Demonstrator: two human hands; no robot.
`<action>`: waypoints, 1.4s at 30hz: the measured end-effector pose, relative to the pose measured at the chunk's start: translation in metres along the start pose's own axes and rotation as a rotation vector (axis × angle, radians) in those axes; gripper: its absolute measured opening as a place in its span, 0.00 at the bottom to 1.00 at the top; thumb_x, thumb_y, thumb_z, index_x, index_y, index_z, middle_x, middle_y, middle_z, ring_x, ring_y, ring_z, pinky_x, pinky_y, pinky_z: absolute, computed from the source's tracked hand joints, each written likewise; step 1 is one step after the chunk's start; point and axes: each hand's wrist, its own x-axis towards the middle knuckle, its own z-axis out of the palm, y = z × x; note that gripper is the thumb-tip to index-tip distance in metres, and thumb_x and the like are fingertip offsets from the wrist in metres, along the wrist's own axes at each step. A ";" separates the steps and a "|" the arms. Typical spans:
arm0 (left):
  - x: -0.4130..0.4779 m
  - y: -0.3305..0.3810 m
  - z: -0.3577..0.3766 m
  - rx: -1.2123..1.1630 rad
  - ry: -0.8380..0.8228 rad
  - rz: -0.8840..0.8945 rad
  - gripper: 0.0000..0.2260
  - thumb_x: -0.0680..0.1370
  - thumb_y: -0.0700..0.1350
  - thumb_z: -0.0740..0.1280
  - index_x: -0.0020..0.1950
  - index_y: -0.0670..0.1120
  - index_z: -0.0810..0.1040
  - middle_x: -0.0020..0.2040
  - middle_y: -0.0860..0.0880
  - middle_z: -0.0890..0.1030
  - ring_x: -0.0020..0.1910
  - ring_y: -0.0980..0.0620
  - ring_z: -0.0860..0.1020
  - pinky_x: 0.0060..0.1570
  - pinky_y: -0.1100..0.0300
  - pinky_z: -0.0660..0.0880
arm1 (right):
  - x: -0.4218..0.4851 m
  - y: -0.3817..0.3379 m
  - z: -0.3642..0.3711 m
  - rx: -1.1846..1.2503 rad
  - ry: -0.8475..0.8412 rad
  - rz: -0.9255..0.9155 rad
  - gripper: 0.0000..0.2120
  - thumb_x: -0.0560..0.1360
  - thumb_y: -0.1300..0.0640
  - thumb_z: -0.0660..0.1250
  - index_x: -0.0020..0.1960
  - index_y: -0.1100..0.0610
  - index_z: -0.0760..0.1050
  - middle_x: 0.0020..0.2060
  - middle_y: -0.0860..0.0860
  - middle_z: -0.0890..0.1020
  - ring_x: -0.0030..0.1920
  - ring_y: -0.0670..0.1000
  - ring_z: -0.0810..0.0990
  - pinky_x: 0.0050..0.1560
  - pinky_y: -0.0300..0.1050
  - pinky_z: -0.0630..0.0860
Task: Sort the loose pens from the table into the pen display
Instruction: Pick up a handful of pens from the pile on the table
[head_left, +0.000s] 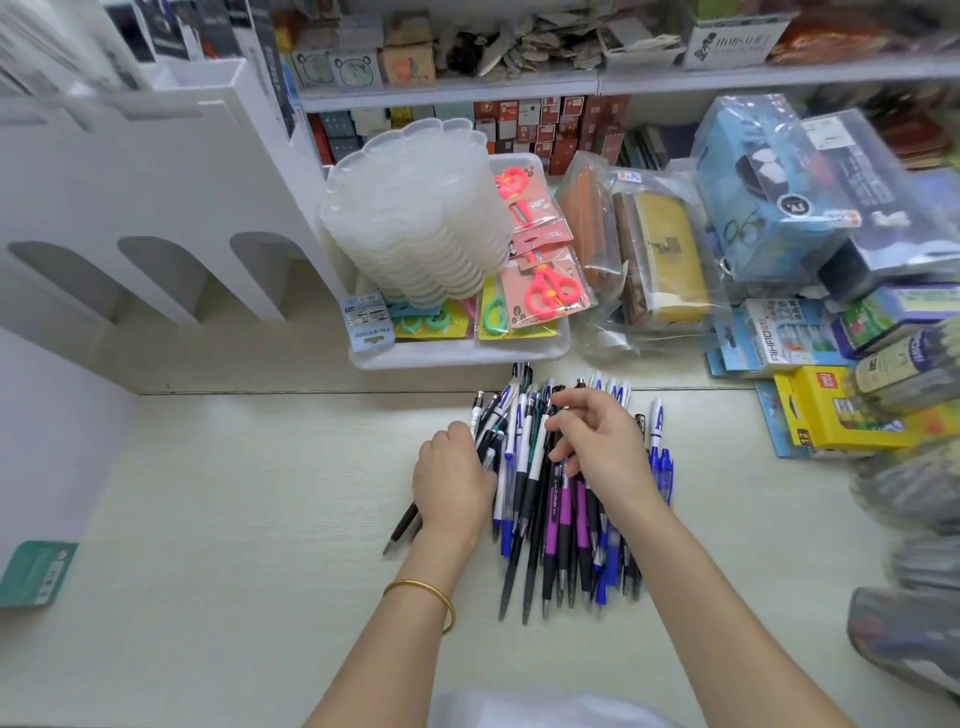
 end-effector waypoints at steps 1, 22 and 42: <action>-0.001 0.000 -0.001 0.003 -0.001 0.004 0.06 0.73 0.37 0.63 0.47 0.43 0.69 0.49 0.44 0.77 0.48 0.44 0.74 0.41 0.54 0.68 | -0.001 0.000 0.000 -0.004 0.000 0.000 0.11 0.77 0.66 0.60 0.53 0.53 0.74 0.46 0.54 0.80 0.30 0.45 0.77 0.29 0.39 0.75; 0.002 0.010 -0.003 -0.437 -0.023 -0.158 0.11 0.75 0.45 0.69 0.48 0.44 0.68 0.44 0.47 0.76 0.41 0.46 0.76 0.35 0.57 0.69 | -0.015 0.007 0.002 -0.046 -0.023 -0.004 0.09 0.77 0.65 0.61 0.53 0.54 0.74 0.47 0.56 0.80 0.30 0.44 0.77 0.28 0.39 0.74; -0.036 -0.036 -0.057 -0.851 -0.432 -0.094 0.05 0.73 0.36 0.69 0.42 0.45 0.75 0.36 0.48 0.79 0.34 0.52 0.78 0.36 0.60 0.76 | -0.016 0.001 0.036 -0.154 -0.122 0.038 0.06 0.81 0.57 0.59 0.53 0.58 0.72 0.39 0.55 0.80 0.30 0.51 0.77 0.33 0.46 0.76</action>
